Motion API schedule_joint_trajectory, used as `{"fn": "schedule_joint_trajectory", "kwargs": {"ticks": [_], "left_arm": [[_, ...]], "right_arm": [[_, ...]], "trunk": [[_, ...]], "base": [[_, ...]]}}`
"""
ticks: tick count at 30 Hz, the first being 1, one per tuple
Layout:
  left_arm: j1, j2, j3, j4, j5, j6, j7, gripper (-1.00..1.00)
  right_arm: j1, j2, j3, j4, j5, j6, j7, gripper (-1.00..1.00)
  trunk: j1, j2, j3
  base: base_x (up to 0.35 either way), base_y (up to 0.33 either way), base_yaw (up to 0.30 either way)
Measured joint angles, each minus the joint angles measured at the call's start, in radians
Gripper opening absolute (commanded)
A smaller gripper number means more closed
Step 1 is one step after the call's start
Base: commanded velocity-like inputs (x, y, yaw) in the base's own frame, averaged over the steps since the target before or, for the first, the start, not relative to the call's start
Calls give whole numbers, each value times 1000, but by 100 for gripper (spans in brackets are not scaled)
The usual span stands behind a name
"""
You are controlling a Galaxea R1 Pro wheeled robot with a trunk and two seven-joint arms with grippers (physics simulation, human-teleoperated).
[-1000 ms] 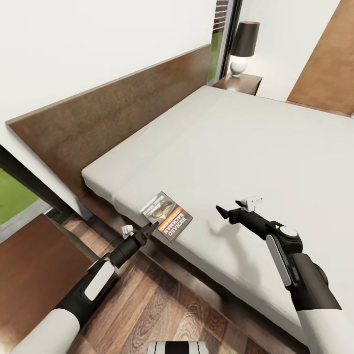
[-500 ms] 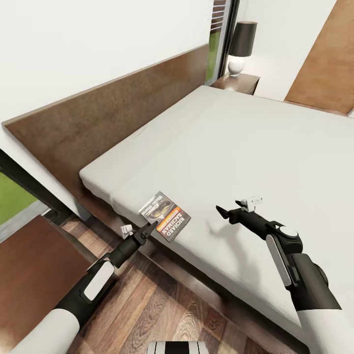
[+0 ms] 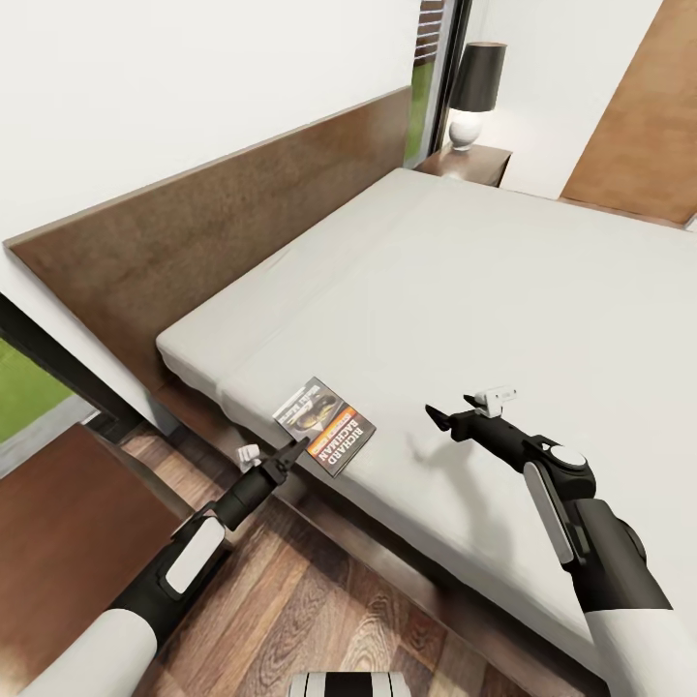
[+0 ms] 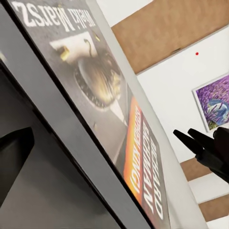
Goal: In the bedroom, move the book from the bed onto either nightstand, and place the two sandals side by side next to the bed.
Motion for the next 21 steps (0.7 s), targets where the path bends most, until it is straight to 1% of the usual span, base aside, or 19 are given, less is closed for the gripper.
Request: {"fn": "schedule_joint_trajectory", "kwargs": {"ticks": [7, 10, 14, 21], "left_arm": [[0, -2, 1, 1, 1, -1, 1, 100], [17, 14, 0, -17, 4, -8, -8, 100], [26, 16, 0, -18, 4, -4, -6, 100], [32, 12, 36, -36, 9, 5, -8, 100]], "right_arm": [[0, 0, -4, 0, 0, 0, -1, 100], [-2, 0, -1, 17, 0, 0, -1, 100], [-2, 0, -1, 20, -1, 1, -1, 100], [-2, 0, -1, 40, 1, 0, 1, 100]], "trunk": [[0, 0, 0], [0, 0, 0], [0, 0, 0], [0, 0, 0]], "base": [[0, 0, 0], [0, 0, 0], [0, 0, 0], [0, 0, 0]]}}
